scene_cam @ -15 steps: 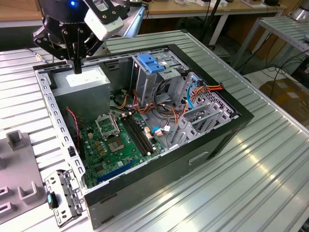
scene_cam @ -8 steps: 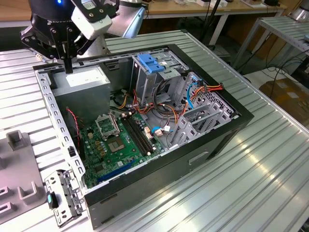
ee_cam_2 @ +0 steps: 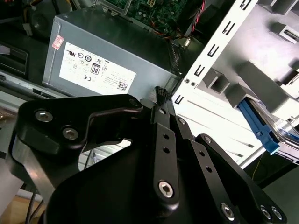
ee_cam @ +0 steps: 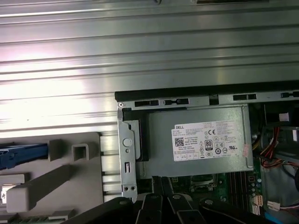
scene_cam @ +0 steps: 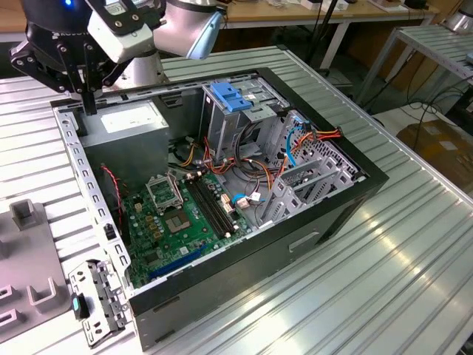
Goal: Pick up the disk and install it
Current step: 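Reach for the disk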
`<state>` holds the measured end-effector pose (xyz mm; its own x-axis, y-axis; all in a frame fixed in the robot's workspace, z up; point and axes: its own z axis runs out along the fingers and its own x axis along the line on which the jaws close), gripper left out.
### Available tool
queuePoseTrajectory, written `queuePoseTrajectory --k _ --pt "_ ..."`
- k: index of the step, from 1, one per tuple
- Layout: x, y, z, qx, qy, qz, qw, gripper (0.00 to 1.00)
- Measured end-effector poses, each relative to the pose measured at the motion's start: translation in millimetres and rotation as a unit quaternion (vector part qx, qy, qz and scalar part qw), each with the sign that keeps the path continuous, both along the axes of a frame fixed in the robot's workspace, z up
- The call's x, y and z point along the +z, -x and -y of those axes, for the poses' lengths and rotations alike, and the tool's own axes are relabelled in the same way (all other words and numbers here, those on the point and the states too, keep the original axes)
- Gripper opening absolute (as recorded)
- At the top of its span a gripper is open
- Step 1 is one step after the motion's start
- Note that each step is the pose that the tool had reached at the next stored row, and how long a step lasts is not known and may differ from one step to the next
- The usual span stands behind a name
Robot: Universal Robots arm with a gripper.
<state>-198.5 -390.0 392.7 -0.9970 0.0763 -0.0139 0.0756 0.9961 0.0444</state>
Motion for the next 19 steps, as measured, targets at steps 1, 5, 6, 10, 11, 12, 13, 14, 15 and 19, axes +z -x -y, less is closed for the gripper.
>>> queuePoseTrajectory --k 1,5,6,10,11,12,13,14,15,19 --pt "0.0 1.1 0.0 0.0 0.0 -0.0001 1.0 0.11" --pt "-0.1 7.9 -0.2 0.0 0.0 -0.0008 1.0 0.11" --pt "-0.1 9.4 -0.2 0.0 0.0 -0.001 1.0 0.11" --pt "-0.2 14.8 -0.3 0.0 0.0 -0.0015 1.0 0.11" --pt "-0.2 17.4 -0.4 0.0 0.0 -0.0018 1.0 0.11" --pt "-0.2 19.3 -0.4 0.0 0.0 -0.0019 1.0 0.11" --pt "-0.3 20.5 -0.4 0.0 0.0 -0.002 1.0 0.11" --pt "-0.2 21.7 -0.4 0.0 0.0 -0.0022 1.0 0.11" --pt "-0.2 23.5 -0.5 0.0 0.0 -0.0023 1.0 0.11" --pt "-0.3 29.8 -0.5 0.0 0.0 -0.0028 1.0 0.11"
